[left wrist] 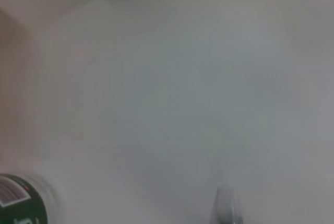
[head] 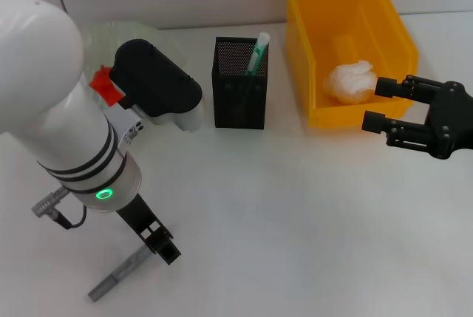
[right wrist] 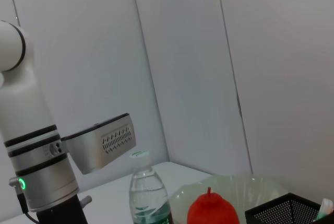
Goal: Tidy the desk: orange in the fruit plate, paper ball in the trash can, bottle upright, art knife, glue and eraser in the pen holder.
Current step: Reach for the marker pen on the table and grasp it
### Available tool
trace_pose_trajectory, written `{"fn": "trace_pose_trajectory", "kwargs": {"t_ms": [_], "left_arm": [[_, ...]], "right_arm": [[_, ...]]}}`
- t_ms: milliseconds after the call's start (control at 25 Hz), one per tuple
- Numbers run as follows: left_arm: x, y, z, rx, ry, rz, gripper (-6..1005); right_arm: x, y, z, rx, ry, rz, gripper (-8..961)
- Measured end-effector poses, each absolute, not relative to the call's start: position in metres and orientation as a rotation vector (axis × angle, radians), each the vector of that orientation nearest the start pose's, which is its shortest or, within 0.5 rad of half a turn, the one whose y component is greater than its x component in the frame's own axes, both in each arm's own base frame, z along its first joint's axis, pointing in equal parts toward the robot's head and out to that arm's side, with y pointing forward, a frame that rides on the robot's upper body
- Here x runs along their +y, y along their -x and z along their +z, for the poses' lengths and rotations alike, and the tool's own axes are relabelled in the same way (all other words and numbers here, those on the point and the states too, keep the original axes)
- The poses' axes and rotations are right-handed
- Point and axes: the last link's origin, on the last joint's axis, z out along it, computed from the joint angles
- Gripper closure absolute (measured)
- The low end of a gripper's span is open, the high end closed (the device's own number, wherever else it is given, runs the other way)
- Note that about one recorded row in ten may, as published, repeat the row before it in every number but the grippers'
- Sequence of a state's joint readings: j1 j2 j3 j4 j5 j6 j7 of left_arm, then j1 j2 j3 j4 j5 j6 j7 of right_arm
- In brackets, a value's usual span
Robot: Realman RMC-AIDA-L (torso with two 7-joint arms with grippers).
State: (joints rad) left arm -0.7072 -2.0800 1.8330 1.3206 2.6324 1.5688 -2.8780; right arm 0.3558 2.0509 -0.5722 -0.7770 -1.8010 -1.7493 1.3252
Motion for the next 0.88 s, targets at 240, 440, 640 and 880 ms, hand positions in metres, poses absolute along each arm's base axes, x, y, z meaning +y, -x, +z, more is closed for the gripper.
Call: {"fn": "trace_pose_trajectory", "kwargs": {"t_ms": [240, 440, 640, 880], "left_arm": [[0.3203, 0.1486, -0.0684, -0.795, 2.599, 0.868, 215], [0.3197, 0.1486, -0.0699, -0.793, 2.603, 0.863, 216], [0.32, 0.1486, -0.0708, -0.782, 2.602, 0.86, 216], [0.3208, 0.1491, -0.0701, -0.786, 2.598, 0.856, 222]], "right_arm": [[0.2939, -0.2862, 0.0636, 0.518, 2.502, 0.935, 231], [0.2946, -0.2857, 0.0635, 0.515, 2.503, 0.934, 231], [0.2952, -0.2852, 0.0635, 0.512, 2.504, 0.934, 231], [0.2965, -0.284, 0.0635, 0.507, 2.505, 0.935, 231]]}}
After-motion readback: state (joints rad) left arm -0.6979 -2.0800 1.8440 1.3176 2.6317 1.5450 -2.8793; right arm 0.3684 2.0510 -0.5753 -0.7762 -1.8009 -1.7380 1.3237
